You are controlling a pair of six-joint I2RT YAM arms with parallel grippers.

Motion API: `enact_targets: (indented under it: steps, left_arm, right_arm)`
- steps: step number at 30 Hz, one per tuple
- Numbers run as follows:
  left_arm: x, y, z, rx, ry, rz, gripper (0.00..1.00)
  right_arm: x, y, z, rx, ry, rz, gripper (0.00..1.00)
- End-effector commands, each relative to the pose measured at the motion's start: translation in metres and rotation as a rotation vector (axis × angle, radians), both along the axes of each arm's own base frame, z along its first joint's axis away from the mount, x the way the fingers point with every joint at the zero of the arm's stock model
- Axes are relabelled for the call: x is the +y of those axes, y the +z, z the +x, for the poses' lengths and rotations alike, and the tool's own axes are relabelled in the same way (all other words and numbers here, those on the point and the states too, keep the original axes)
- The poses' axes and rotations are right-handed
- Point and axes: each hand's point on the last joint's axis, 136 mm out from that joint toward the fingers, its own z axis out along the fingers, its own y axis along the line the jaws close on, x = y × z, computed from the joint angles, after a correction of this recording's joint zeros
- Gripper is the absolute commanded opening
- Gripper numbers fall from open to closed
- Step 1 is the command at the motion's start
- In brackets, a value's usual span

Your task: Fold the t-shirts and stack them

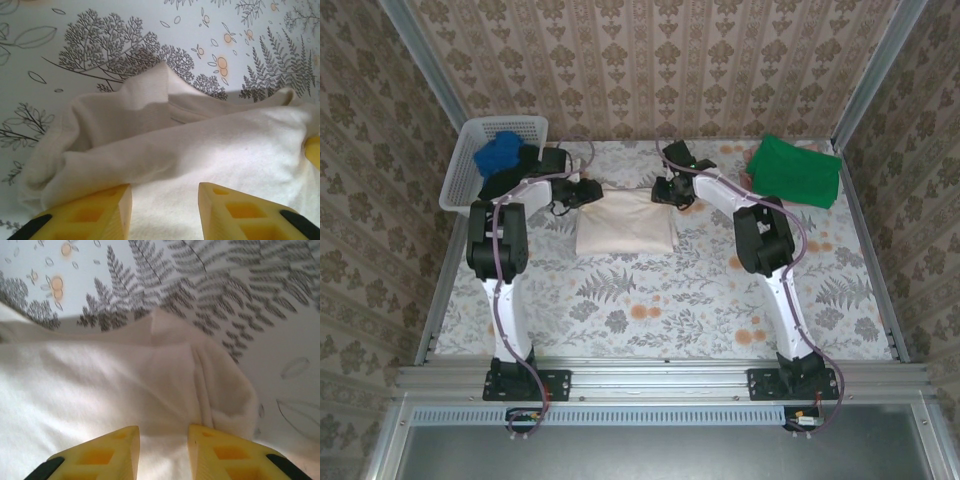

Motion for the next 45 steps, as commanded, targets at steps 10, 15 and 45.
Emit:
enact_targets:
  steps: [10, 15, 45]
  left_arm:
    - [0.004, 0.059, -0.060, -0.136, -0.001, 0.072, 0.57]
    - [0.011, 0.023, -0.080, -0.060, 0.017, 0.092, 0.57]
    - [-0.018, -0.020, -0.095, 0.040, -0.043, 0.024, 0.53]
  right_arm:
    - [-0.014, 0.029, -0.053, -0.057, 0.028, -0.020, 0.69]
    - [-0.011, -0.002, -0.054, 0.004, 0.047, -0.045, 0.72]
    - [0.001, -0.011, -0.055, 0.033, 0.074, -0.038, 0.16]
